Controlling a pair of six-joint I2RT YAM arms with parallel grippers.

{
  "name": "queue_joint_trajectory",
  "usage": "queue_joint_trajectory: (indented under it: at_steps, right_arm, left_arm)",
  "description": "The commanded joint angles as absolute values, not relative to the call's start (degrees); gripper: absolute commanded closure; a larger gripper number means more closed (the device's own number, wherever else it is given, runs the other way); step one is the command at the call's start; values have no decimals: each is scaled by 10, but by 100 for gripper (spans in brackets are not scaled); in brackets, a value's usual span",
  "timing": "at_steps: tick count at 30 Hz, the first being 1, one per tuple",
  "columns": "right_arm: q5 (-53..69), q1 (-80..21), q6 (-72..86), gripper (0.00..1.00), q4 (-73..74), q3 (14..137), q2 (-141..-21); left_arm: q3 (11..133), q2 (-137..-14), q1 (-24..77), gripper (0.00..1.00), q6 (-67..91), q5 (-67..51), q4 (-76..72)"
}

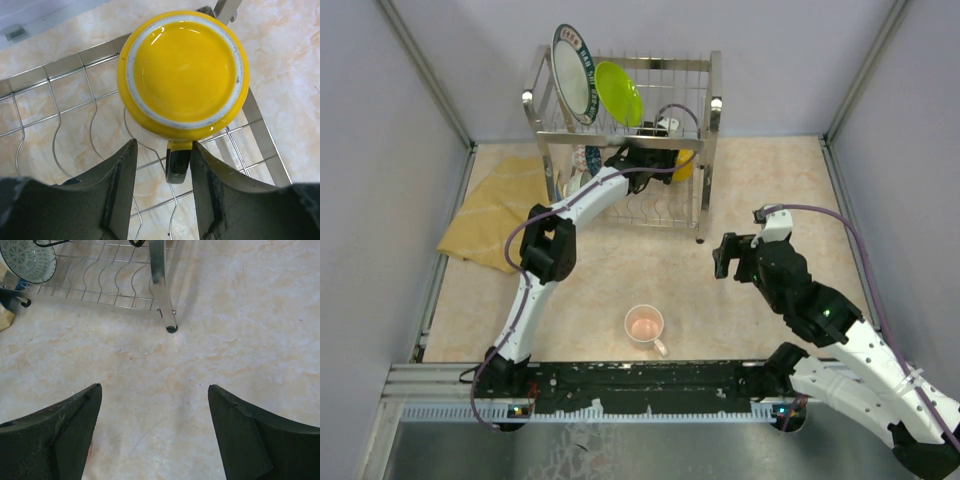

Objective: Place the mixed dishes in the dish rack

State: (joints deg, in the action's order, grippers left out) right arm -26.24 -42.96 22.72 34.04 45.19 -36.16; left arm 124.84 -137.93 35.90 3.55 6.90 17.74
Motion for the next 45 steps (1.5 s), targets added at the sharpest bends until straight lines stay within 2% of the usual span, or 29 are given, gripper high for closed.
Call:
queue_joint_trajectory:
  at_steps: [1,14,29,45]
  right_arm:
    - [-266,-428,230,13,330,464,-360]
    - [-267,-428,229,13,336,465,-365]
    - [-260,-428,224,13,339,469,-374]
    - [-201,-428,207,12,311,457,-396]
  left_arm:
    - [1286,-1393,362,48,33,49,138]
    - [1325,-1439,358,44,30,62,120]
    - [1318,-1437,340,40,20,38,80]
    - [1063,-1271,340,24,30,75,-52]
